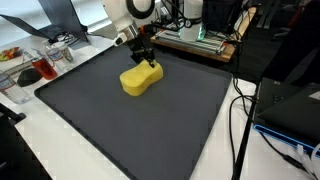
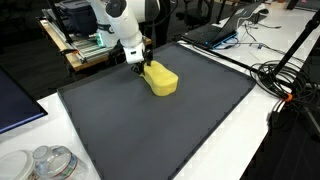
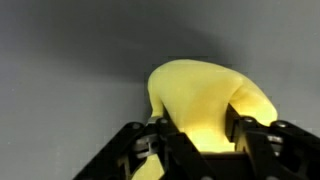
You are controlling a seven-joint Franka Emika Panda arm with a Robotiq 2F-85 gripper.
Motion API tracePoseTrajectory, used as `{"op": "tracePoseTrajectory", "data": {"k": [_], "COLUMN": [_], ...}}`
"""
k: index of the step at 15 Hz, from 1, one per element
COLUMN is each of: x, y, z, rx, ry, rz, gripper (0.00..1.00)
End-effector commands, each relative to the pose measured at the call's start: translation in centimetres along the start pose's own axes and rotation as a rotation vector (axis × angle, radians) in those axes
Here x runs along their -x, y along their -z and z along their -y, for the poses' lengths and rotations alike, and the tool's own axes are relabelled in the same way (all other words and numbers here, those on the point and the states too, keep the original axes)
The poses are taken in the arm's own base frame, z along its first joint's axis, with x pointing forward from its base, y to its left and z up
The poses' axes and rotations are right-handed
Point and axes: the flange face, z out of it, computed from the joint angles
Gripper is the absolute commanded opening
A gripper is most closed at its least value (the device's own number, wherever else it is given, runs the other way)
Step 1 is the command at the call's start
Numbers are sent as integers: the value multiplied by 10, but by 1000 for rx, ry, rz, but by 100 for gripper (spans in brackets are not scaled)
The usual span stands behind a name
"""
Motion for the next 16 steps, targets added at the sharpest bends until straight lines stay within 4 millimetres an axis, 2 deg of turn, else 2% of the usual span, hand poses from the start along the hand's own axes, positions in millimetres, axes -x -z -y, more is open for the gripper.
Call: {"op": "tracePoseTrajectory", "data": {"k": [1,3,5,6,8,10,16], "x": [6,9,12,12,13,13,-6], "y": [22,38,63,76,101,128,202], "z": [3,8,13,15,21,32,81], "rx": [0,-2,13,28,52,80,169], "ry": [5,2,21,24,39,48,110], "rz": [11,22,27,35,61,104,219], "gripper": [18,5,0,4,1,3,3]}}
